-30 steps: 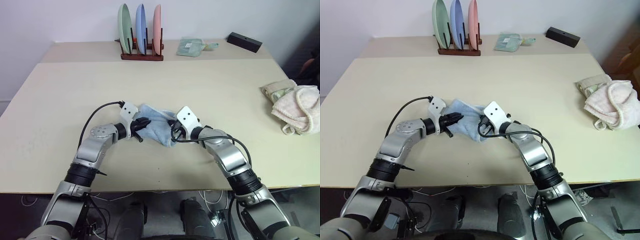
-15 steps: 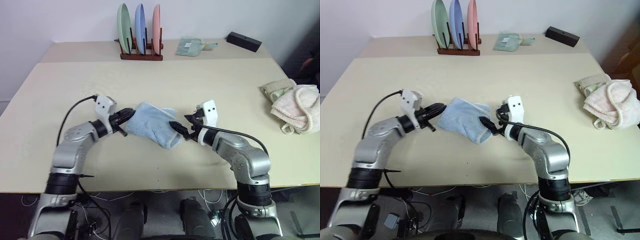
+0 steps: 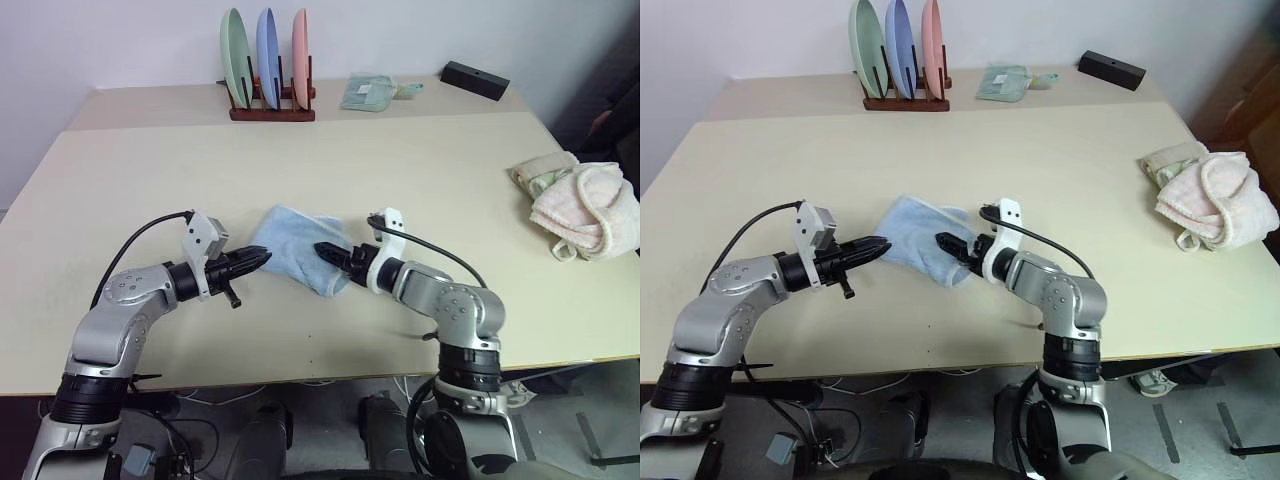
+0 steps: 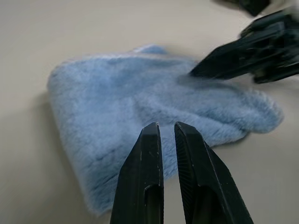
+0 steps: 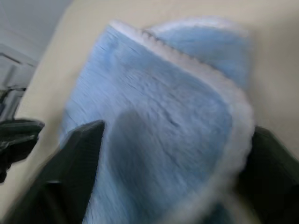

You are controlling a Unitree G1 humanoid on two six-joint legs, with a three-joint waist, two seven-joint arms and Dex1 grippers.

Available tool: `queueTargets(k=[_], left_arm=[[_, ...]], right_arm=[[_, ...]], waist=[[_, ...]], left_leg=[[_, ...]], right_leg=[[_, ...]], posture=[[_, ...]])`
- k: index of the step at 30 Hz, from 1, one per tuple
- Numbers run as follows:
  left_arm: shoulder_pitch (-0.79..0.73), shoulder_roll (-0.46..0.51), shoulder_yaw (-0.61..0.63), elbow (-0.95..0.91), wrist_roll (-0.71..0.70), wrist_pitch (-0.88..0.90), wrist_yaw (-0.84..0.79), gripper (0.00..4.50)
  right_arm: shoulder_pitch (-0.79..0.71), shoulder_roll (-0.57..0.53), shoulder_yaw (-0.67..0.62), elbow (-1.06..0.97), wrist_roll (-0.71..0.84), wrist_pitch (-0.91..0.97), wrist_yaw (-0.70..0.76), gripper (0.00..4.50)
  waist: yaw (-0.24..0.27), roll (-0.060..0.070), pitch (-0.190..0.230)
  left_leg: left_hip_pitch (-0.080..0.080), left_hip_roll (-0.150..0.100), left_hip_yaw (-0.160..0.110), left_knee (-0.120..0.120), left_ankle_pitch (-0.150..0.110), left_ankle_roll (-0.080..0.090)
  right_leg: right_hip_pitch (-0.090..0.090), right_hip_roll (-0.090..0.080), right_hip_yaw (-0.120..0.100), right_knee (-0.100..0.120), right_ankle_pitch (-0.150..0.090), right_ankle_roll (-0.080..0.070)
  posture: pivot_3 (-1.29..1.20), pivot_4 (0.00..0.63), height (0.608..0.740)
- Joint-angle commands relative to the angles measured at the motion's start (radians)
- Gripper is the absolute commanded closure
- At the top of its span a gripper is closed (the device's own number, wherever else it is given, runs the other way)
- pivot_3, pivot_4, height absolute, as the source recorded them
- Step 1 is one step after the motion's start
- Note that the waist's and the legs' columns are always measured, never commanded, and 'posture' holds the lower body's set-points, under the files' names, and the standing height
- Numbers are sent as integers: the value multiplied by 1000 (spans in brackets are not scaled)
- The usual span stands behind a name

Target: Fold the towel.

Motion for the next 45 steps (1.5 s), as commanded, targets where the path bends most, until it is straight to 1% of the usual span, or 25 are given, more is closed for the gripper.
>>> queueTargets(k=[1, 5, 9, 10, 13, 15, 17, 20, 22, 24, 26, 28, 29, 32, 36, 40, 43, 44, 45], left_arm=[[10, 4, 9, -38, -5, 2, 10, 4007], [31, -3, 9, -55, -6, 9, 29, 4007], [45, -18, -8, -67, 4, 10, 49, 4007], [43, -22, -12, -67, 7, 8, 53, 4007], [34, -37, -21, -61, 14, 4, 67, 4007], [32, -40, -23, -59, 13, 3, 72, 4007], [22, -54, -34, -46, 22, -7, 82, 4007], [1, -79, -57, -26, 39, -18, 91, 4007], [-20, -103, -77, -8, 51, -28, 95, 4007], [-37, -121, -90, 8, 58, -36, 95, 4007], [-46, -131, -96, 20, 63, -42, 92, 4007], [-49, -133, -98, 24, 65, -45, 91, 4007], [-64, -143, -118, 34, 72, -50, 85, 4007], [-87, -159, -149, 49, 84, -57, 75, 4007], [-90, -164, -152, 57, 88, -60, 73, 4007], [-76, -163, -148, 46, 88, -59, 72, 4007], [-59, -163, -149, 36, 92, -62, 75, 4007], [-57, -164, -151, 35, 93, -62, 76, 4007], [-56, -167, -151, 32, 94, -61, 78, 4007]], right_arm=[[-33, 30, -2, 35, 19, -43, -11, 2425], [-28, 43, -11, 15, 42, -56, -28, 4479], [-10, 40, -58, -57, 83, -71, -59, 4479], [-12, 36, -84, -79, 96, -83, -73, 4479], [-25, -3, -219, -149, 146, -131, -140, 4479], [-26, -20, -254, -164, 164, -142, -170, 4479], [-41, -106, -430, -170, 192, -189, -276, 4479], [-34, -203, -639, -167, 236, -226, -439, 4479], [-2, -234, -744, -167, 276, -228, -536, 4479], [22, -233, -808, -163, 313, -237, -606, 4479], [37, -228, -832, -161, 341, -251, -656, 4479], [45, -231, -830, -161, 364, -258, -681, 4479], [62, -215, -821, -170, 389, -241, -696, 4479], [95, -198, -802, -180, 443, -223, -726, 4479], [124, -207, -767, -188, 489, -242, -758, 4479], [153, -213, -736, -209, 568, -232, -784, 4479], [174, -212, -719, -226, 634, -241, -813, 3421], [179, -217, -714, -224, 645, -249, -819, 2987], [187, -229, -708, -227, 637, -264, -824, 2352]], waist=[[2, 0, 0], [3, 0, 0], [7, 1, 0], [7, 0, 0], [9, 1, 0], [9, 1, 0], [9, 1, 1], [20, 3, 2], [29, 3, 1], [27, 3, 1], [12, 4, 1], [1, 7, 1], [-2, 7, 1], [4, 8, 1], [5, 8, 1], [5, 8, 1], [5, 8, 1], [5, 8, 1], [6, 8, 1]], left_leg=[[0, 0, 0, 0, 0, 0], [0, 0, 0, 0, 0, 0], [0, 0, 0, 0, 0, 0], [0, 0, 0, 0, 0, 0], [0, 0, 0, 0, 0, 0], [-1, 0, 0, 0, 0, 0], [-1, 0, 0, 0, 0, 0], [-1, -1, 0, 0, 0, 0], [-1, -1, 0, -1, 0, 0], [-1, 0, 0, -2, 0, 0], [0, 0, 1, -3, 0, 0], [0, 0, 3, -2, 0, 0], [1, 0, 4, -2, 0, 0], [1, 0, 4, -2, 0, 1], [0, 0, 4, -2, 0, 1], [0, 0, 4, -2, 0, 1], [1, 0, 4, -2, 0, 1], [0, 0, 4, -2, 0, 1], [0, 0, 4, -2, 0, 1]], right_leg=[[0, 0, 0, 0, 0, 0], [0, 0, 0, 0, 0, 0], [0, 0, 0, 0, 0, 0], [0, 0, 0, 0, 0, 0], [0, 0, 0, -1, 0, 0], [0, 0, 0, -1, 0, 0], [0, 0, 0, -1, 0, 0], [0, 0, 0, -1, 0, 0], [0, -1, 0, -2, 0, 0], [0, 0, 0, -2, 0, 0], [0, 0, 0, -1, 0, 0], [0, 0, 2, -1, 0, 0], [0, 0, 3, -1, 0, 0], [0, 0, 3, -1, 0, 0], [0, -1, 3, -2, 0, 0], [0, 0, 3, -1, 0, 0], [0, 0, 3, -1, 0, 0], [0, 0, 3, -1, 0, 0], [0, 0, 3, -1, 0, 0]], posture=[[0, 150, 740], [0, 150, 740], [0, 150, 740], [0, 150, 740], [0, 150, 740], [0, 150, 740], [0, 150, 740], [0, 150, 740], [0, 150, 740], [0, 150, 740], [0, 150, 740], [0, 150, 740], [0, 150, 740], [0, 150, 740], [0, 150, 740], [0, 150, 740], [0, 150, 740], [0, 150, 740], [0, 150, 740]])
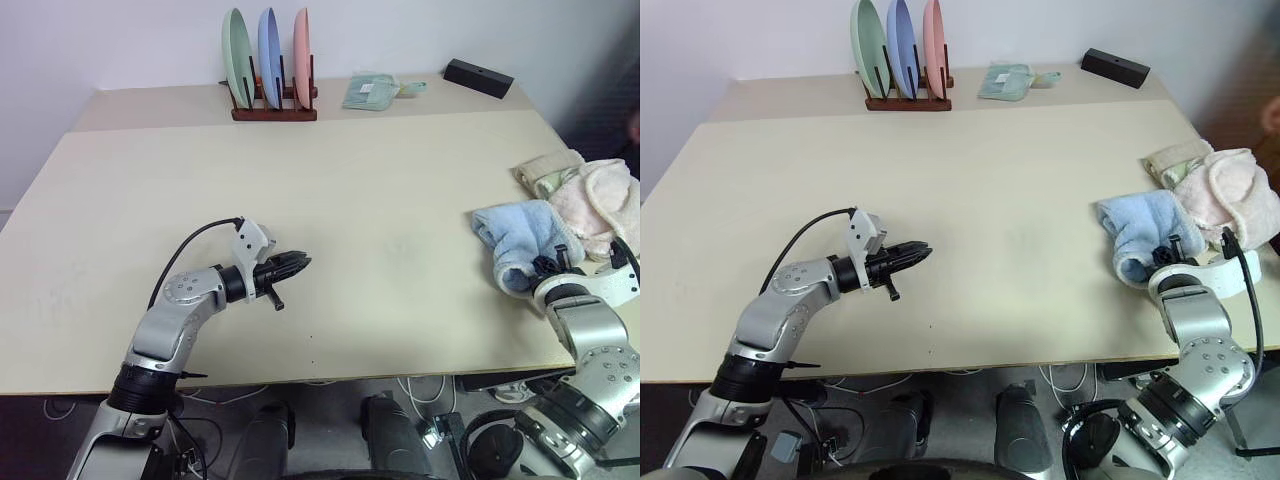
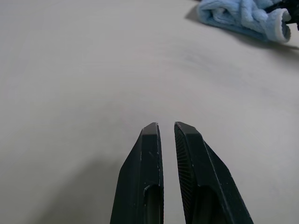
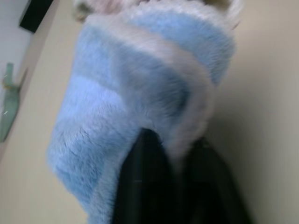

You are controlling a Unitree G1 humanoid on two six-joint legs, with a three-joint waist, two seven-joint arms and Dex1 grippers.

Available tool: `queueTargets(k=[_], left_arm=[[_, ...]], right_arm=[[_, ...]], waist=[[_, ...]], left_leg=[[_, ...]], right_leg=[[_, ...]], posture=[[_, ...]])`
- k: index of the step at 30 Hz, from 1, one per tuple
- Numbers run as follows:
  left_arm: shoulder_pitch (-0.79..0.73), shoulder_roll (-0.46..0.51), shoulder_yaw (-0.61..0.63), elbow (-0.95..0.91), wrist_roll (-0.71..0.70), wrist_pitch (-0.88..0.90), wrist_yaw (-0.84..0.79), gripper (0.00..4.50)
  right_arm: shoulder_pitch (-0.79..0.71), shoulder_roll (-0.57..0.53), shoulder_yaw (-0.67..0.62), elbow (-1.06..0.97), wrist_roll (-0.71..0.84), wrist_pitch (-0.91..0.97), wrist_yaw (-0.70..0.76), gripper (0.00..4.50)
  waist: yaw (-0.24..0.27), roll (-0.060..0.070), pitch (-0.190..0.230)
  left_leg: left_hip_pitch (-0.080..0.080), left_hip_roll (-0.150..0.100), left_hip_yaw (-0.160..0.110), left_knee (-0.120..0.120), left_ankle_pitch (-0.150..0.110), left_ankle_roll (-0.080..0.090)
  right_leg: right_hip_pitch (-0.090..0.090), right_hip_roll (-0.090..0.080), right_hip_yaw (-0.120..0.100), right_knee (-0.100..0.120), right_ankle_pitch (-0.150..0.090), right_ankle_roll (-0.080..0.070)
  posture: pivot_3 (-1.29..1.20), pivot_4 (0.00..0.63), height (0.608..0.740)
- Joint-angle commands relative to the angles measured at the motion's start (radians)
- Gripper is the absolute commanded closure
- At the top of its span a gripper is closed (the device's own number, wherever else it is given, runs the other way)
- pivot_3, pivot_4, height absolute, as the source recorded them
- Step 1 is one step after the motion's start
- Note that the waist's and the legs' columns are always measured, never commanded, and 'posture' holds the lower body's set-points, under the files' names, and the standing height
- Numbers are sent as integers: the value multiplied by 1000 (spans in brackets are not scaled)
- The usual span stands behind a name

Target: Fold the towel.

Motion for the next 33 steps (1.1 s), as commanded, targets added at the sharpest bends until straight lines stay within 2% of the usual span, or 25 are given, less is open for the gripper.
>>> queueTargets(k=[1, 5, 12, 16, 20, 24, 33], left_arm=[[8, -2, 5, -39, 1, -22, 3, 4007], [6, -11, 2, -39, 3, -21, 6, 4007], [-55, -14, 62, 89, 50, -99, 64, 4007], [-103, 9, 94, 221, 135, -196, 148, 4007], [-98, 48, 125, 274, 164, -279, 145, 4007], [-66, 53, 127, 249, 165, -292, 147, 4007], [4, 25, 112, 175, 179, -285, 169, 4007]], right_arm=[[17, -43, 22, -53, 17, -47, -15, 2003], [67, -176, 86, -92, -94, -98, 65, 26], [219, -441, 208, -161, -368, -193, 256, 26], [251, -542, 341, -192, -439, -236, 471, 26], [273, -642, 570, -263, -518, -303, 747, 26], [252, -645, 657, -220, -553, -366, 897, 26], [241, -621, 743, -169, -622, -391, 1036, 26]], waist=[[1, 0, 0], [6, 1, 1], [5, 1, 1], [-5, 0, 1], [1, -1, 2], [16, -3, 2], [33, -4, 3]], left_leg=[[0, 0, 0, 0, 0, 0], [-1, -1, 0, 1, 0, 0], [-1, -1, 0, 1, 0, 0], [0, 0, 1, 3, 0, 0], [-1, 0, 1, 3, 0, 0], [-2, -1, 0, 3, 0, 0], [-3, -1, 0, 5, 0, 0]], right_leg=[[0, 0, 0, 0, 0, 0], [0, 0, 0, -1, 0, 0], [0, 0, 0, -1, 0, 0], [1, 0, 0, -1, 0, 1], [1, 0, 0, -1, -1, 1], [2, 0, -1, -3, 0, 1], [2, -1, -1, -3, 0, 1]], posture=[[0, 150, 740], [0, 150, 740], [0, 150, 740], [0, 150, 740], [0, 150, 740], [0, 150, 740], [0, 150, 740]])
